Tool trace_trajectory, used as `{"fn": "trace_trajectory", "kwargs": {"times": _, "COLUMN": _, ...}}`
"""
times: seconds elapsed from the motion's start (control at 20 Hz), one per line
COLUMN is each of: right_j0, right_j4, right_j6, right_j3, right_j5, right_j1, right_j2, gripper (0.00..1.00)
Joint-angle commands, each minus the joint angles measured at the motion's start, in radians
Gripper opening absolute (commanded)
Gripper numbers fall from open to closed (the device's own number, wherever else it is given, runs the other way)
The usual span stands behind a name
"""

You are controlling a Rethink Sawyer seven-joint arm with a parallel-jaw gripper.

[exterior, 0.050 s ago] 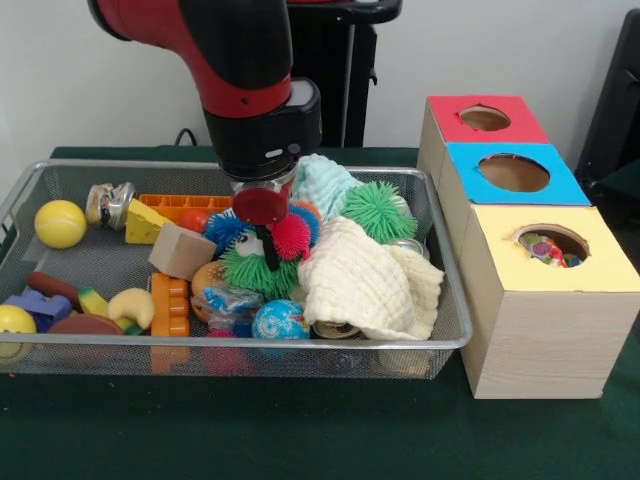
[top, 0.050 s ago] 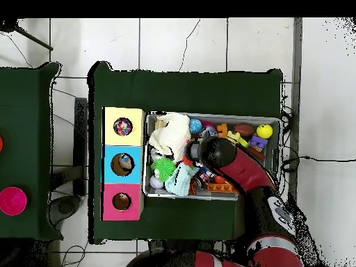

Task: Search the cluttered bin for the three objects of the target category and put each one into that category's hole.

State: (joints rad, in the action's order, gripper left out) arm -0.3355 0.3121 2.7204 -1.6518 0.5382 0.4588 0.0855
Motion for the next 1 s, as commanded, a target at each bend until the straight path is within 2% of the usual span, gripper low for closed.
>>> {"fn": "trace_trajectory", "kwargs": {"times": 0.05, "right_j0": -0.013, "right_j4": -0.055, "right_j6": 0.006, "right_j3": 0.077, "right_j5": 0.16, "right_j1": -0.007, "right_j2": 0.005, "gripper": 1.0}}
{"fn": "trace_trajectory", "kwargs": {"times": 0.15, "right_j0": -0.003, "right_j4": -0.054, "right_j6": 0.017, "right_j3": 0.075, "right_j5": 0.196, "right_j1": 0.031, "right_j2": 0.015, "gripper": 1.0}}
{"fn": "trace_trajectory", "kwargs": {"times": 0.35, "right_j0": 0.054, "right_j4": -0.112, "right_j6": 0.029, "right_j3": 0.141, "right_j5": 0.272, "right_j1": 0.086, "right_j2": 0.1, "gripper": 1.0}}
{"fn": "trace_trajectory", "kwargs": {"times": 0.6, "right_j0": 0.023, "right_j4": -0.139, "right_j6": -0.01, "right_j3": 0.169, "right_j5": 0.371, "right_j1": 0.131, "right_j2": 0.091, "gripper": 1.0}}
{"fn": "trace_trajectory", "kwargs": {"times": 0.8, "right_j0": 0.003, "right_j4": -0.173, "right_j6": -0.031, "right_j3": 0.196, "right_j5": 0.367, "right_j1": 0.119, "right_j2": 0.092, "gripper": 1.0}}
{"fn": "trace_trajectory", "kwargs": {"times": 1.0, "right_j0": -0.052, "right_j4": -0.213, "right_j6": -0.094, "right_j3": 0.23, "right_j5": 0.338, "right_j1": 0.058, "right_j2": 0.07, "gripper": 1.0}}
